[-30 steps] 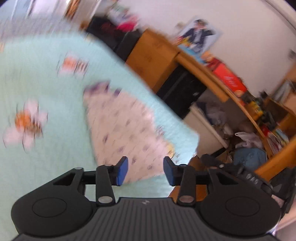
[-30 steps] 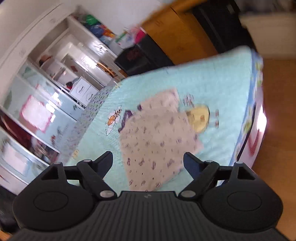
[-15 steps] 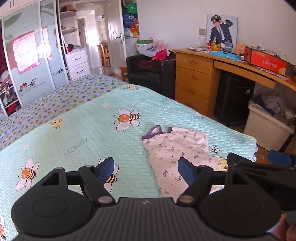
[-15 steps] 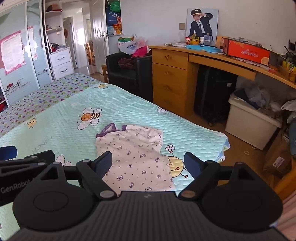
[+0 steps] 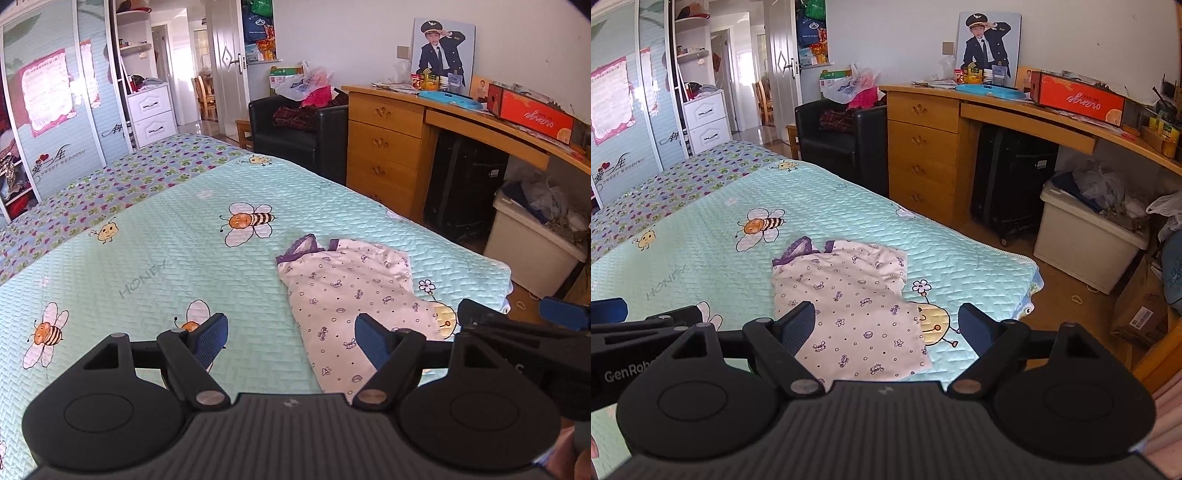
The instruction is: Fold clothes
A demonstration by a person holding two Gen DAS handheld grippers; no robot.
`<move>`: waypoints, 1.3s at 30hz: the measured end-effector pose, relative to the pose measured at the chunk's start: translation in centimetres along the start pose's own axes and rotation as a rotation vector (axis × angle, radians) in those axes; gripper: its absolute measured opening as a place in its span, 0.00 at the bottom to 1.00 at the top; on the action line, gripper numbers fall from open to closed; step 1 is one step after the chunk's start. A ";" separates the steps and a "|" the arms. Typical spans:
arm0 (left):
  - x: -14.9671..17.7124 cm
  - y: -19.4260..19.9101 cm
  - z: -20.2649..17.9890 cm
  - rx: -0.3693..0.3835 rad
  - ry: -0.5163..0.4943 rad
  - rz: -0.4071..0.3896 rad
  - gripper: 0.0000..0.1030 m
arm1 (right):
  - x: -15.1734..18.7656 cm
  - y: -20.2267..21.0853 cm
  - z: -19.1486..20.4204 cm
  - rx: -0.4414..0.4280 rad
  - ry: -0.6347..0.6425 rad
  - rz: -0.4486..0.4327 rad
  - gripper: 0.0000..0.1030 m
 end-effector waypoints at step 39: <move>0.6 -0.8 -0.4 0.014 -0.008 0.018 0.76 | 0.5 -1.0 0.2 0.000 0.007 0.005 0.83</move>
Point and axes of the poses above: each gripper's, at about its wrist camera, not at the fingertips, and y roughly against the way its jaws point, z to its left, x to its underside, the point moved 4 cm from there along -y, roughly the way its jaws point, and after that the axes turned 11 degrees about -y, right-handed, at the moved point
